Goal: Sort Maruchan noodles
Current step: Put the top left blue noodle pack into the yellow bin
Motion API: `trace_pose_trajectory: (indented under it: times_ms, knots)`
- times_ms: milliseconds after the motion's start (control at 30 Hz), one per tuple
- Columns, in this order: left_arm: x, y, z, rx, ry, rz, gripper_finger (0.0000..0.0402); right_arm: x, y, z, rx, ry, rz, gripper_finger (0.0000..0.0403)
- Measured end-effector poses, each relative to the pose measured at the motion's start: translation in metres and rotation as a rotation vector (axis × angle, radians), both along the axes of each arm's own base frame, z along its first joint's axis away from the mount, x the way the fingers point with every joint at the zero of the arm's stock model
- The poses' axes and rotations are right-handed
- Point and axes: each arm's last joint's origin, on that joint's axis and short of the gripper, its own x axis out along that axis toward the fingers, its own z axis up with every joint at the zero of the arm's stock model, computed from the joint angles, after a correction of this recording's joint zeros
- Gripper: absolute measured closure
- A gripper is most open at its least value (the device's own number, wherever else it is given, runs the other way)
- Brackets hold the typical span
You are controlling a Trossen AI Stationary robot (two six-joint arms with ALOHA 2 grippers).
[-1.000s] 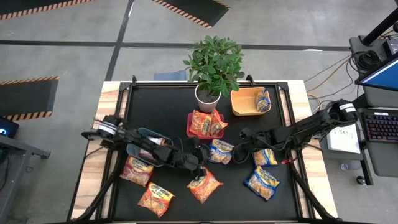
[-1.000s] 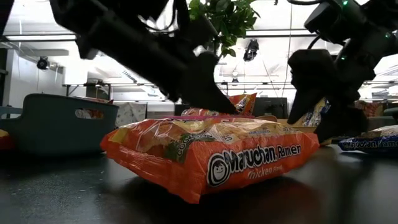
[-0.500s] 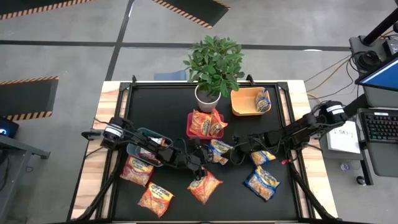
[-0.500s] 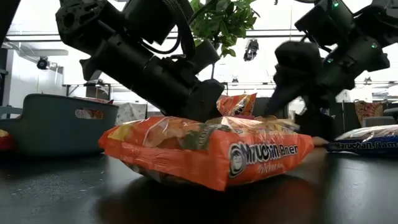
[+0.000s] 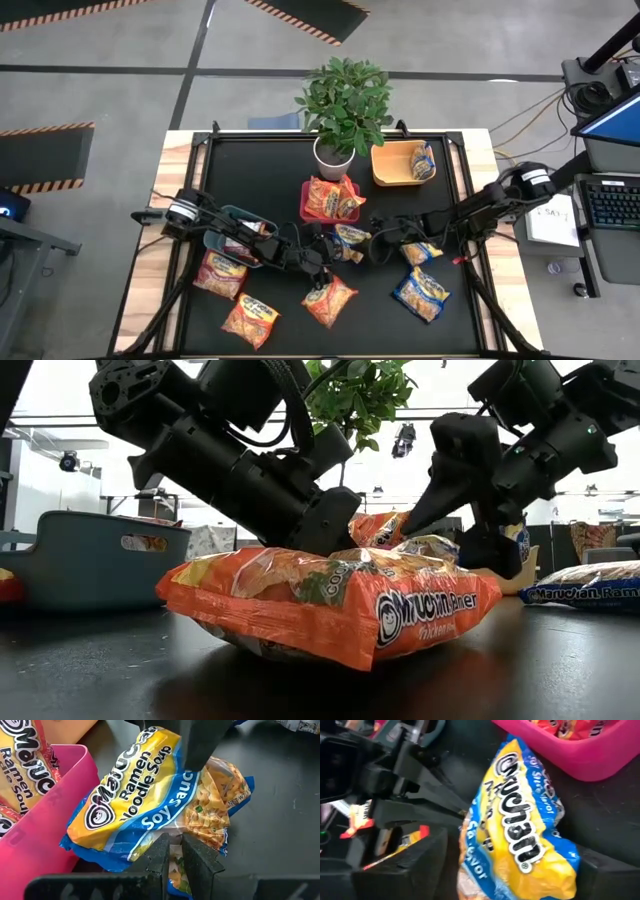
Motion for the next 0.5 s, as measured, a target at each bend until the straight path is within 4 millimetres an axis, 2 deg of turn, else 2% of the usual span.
trace_pose_trajectory:
  times_ms: [200, 500]
  knots:
    - [0.0001, -0.0002, 0.0, -0.001, -0.002, 0.0, 0.0365, 0.0009, 0.0, -0.0071, -0.011, 0.027, -0.002, 0.0208]
    - [-0.0004, -0.0007, 0.0022, 0.005, -0.004, -0.004, 0.0365, -0.0006, -0.0001, -0.0032, -0.026, 0.024, 0.015, 0.0323]
